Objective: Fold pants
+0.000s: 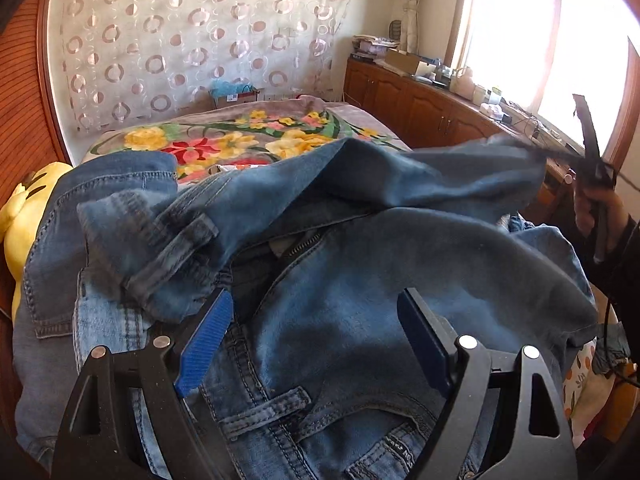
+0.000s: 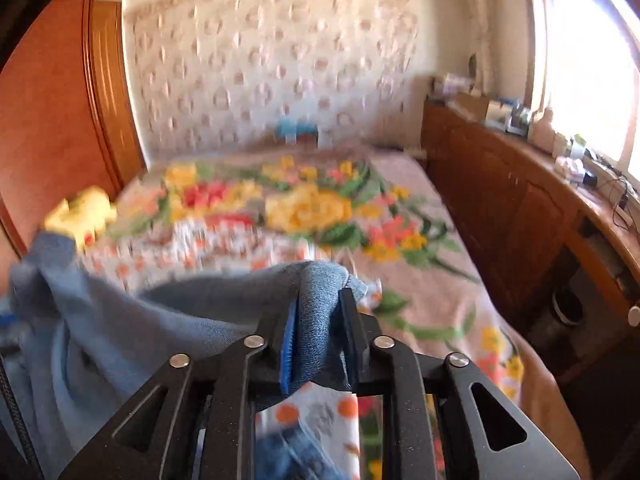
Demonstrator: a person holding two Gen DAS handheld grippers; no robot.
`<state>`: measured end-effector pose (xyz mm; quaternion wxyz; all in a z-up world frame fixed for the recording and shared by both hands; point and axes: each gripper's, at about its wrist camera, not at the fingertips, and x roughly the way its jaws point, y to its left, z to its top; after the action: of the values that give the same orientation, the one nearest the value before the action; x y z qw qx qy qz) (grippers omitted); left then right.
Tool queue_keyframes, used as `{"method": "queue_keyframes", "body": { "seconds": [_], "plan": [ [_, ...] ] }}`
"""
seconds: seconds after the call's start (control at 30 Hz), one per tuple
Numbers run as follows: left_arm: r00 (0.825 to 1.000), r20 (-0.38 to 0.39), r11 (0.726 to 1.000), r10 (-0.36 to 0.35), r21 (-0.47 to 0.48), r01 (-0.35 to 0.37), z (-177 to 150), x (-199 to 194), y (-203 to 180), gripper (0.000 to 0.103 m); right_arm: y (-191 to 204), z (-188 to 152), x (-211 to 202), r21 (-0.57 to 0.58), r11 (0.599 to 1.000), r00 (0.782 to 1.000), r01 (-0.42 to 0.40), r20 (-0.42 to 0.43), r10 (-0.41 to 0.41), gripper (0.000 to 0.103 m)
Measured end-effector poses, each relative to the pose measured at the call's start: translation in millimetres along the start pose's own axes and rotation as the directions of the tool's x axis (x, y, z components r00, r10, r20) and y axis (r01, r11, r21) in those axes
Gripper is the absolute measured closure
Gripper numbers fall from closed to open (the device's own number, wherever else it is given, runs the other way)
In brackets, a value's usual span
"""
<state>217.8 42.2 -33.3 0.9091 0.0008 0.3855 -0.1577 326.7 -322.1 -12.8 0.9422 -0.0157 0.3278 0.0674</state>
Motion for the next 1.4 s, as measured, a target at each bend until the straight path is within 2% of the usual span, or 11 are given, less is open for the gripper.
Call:
{"method": "queue_keyframes", "body": {
  "seconds": [0.1,0.17,0.23,0.3,0.5,0.77,0.9,1.07,1.23,1.33,1.4],
  "plan": [
    [1.0,0.003,1.0,0.003,-0.009,-0.003,-5,-7,1,0.018,-3,-24,6,-0.009,1.0,0.996,-0.022,-0.085,0.021,0.074],
    [1.0,0.001,1.0,0.005,-0.013,-0.005,-10,-12,1,0.018,-4,-41,-2,-0.016,1.0,0.996,-0.02,-0.092,0.018,0.069],
    [1.0,0.003,1.0,0.013,-0.017,-0.013,-16,-20,-1,0.018,-5,-56,-10,-0.017,1.0,0.995,-0.023,-0.098,0.021,0.057],
    [1.0,0.005,1.0,0.024,-0.02,-0.024,-22,-28,-1,0.018,-5,-67,-20,-0.015,1.0,0.995,-0.027,-0.101,0.025,0.055],
    [0.998,0.022,0.998,0.05,-0.035,-0.049,-39,-53,1,0.018,-3,-91,-58,-0.011,1.0,0.996,-0.014,-0.093,0.013,0.052],
    [0.999,0.031,0.997,0.04,-0.071,-0.038,-80,-87,-6,0.019,5,-119,-100,0.025,1.0,0.997,-0.01,-0.073,0.012,0.052],
    [1.0,0.019,0.996,0.024,-0.09,-0.022,-102,-99,-12,0.031,5,-132,-115,0.023,1.0,0.998,-0.006,-0.06,0.007,0.052],
    [1.0,-0.006,0.99,0.001,-0.141,-0.002,-128,-102,-17,0.035,2,-153,-135,0.023,1.0,0.998,0.001,-0.057,0.001,0.051],
    [0.999,-0.035,0.986,-0.023,-0.163,0.017,-145,-98,-24,0.052,-8,-167,-141,0.041,0.999,0.997,0.003,-0.077,0.0,0.05],
    [0.999,-0.036,0.988,-0.037,-0.149,0.032,-147,-99,-31,0.072,-13,-171,-145,0.073,0.997,0.997,-0.006,-0.081,0.012,0.05],
    [0.999,-0.025,0.99,-0.04,-0.136,0.037,-145,-103,-34,0.093,-14,-175,-145,0.087,0.996,0.996,-0.013,-0.087,0.02,0.05]
  ]
}}
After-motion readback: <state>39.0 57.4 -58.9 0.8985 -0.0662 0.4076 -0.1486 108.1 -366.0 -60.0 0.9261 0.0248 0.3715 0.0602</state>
